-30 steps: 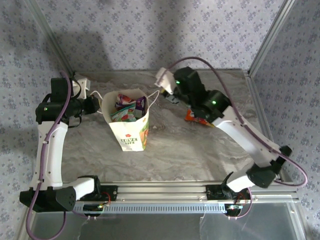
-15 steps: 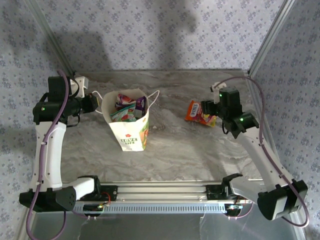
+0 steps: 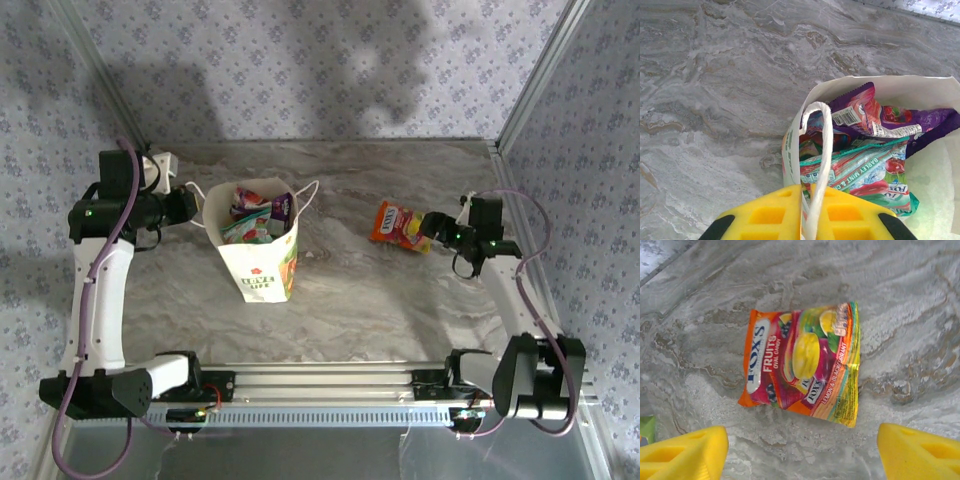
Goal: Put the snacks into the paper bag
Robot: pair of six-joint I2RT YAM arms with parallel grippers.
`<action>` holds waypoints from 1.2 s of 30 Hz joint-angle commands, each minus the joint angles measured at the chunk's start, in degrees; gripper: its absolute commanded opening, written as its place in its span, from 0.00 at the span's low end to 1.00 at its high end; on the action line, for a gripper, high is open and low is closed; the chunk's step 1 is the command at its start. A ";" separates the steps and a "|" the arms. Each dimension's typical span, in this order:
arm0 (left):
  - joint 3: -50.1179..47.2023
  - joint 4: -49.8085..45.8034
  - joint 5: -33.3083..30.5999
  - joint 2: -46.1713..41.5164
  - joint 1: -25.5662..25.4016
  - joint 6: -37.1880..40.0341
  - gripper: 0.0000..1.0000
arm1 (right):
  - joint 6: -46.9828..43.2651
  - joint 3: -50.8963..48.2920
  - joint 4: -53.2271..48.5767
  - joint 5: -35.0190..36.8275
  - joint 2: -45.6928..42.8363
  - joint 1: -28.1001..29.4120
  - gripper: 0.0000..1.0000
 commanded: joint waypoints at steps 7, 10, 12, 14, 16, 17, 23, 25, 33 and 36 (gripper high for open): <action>1.49 -1.11 -0.83 0.77 -0.26 -0.20 0.13 | 9.02 -3.62 9.62 -13.69 9.44 -3.09 0.80; 1.85 -1.38 -1.38 1.17 -0.27 -0.06 0.13 | 10.52 -4.23 10.98 -13.47 11.29 -3.23 0.80; 2.00 -1.47 -1.53 1.36 -0.28 0.02 0.13 | 11.32 -4.47 11.68 -13.49 12.49 -3.13 0.80; 2.00 -1.54 -1.62 1.45 -0.27 0.18 0.14 | 13.15 -4.53 11.30 -12.80 13.44 -3.21 0.80; 1.89 -1.59 -1.80 1.62 -0.27 0.29 0.14 | 14.20 -4.59 10.94 -12.48 14.37 -3.24 0.81; 1.82 -1.65 -1.83 1.62 -0.32 0.37 0.14 | 14.75 -4.67 10.86 -12.46 14.92 -3.17 0.81; 2.05 -1.94 -2.26 1.80 -0.27 0.96 0.14 | 16.44 -5.49 12.10 -12.38 17.14 -3.09 0.82; 2.15 -2.09 -2.47 1.89 -0.29 1.16 0.14 | 16.72 -5.84 12.83 -12.12 17.60 -2.82 0.82; 1.99 -2.09 -2.54 1.97 -0.31 1.09 0.15 | 17.81 -5.33 16.73 -12.37 20.86 -1.55 0.82; 1.98 -2.06 -2.61 2.00 -0.35 1.03 0.15 | 17.34 -4.30 17.94 -12.29 22.14 -0.40 0.82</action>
